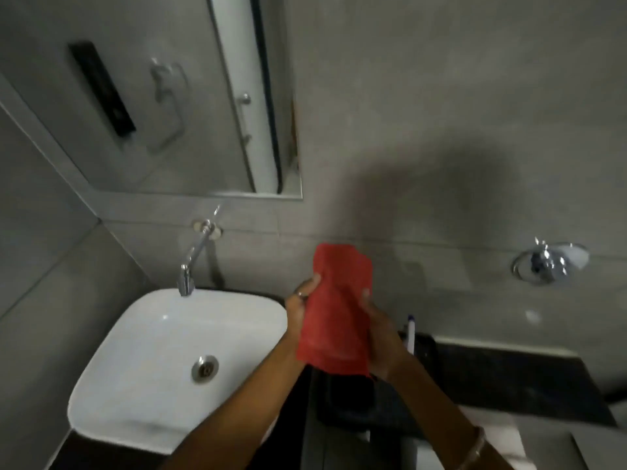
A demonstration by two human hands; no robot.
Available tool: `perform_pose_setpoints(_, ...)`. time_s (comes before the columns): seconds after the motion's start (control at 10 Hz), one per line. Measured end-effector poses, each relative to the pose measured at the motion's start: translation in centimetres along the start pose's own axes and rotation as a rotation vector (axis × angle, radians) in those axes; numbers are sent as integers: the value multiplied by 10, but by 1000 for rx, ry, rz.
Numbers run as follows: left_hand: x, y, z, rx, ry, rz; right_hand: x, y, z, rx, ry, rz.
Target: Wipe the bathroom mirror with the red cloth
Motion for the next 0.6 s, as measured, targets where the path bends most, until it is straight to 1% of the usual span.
perform_pose_setpoints(0.1,31,-21,19,124,182,217,34,25,-9,-65,-2,-42)
perform_pose_setpoints(0.2,67,-43,52,234,314,446,85,59,-2,-96,95,-175)
perform_pose_setpoints(0.3,106,-63,82,295,418,737,125,92,8,-131,152,-311)
perform_pose_setpoints(0.4,138,-79,105,366,517,867,154,115,27,-183,206,-445)
perform_pose_setpoints(0.5,158,-96,113,444,604,1008,179,136,44,-324,277,-596)
perform_pose_setpoints(0.6,158,-108,101,387,623,1159,177,144,40,-423,253,-787)
Point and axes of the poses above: each hand's wrist, its own z-axis towards the middle knuckle, its own x-axis out of the back of the hand, y = z × x, the point moved 4 cm from there along z, towards the middle knuckle, and after that the axes turned 7 degrees about x, right-handed, at the moved point
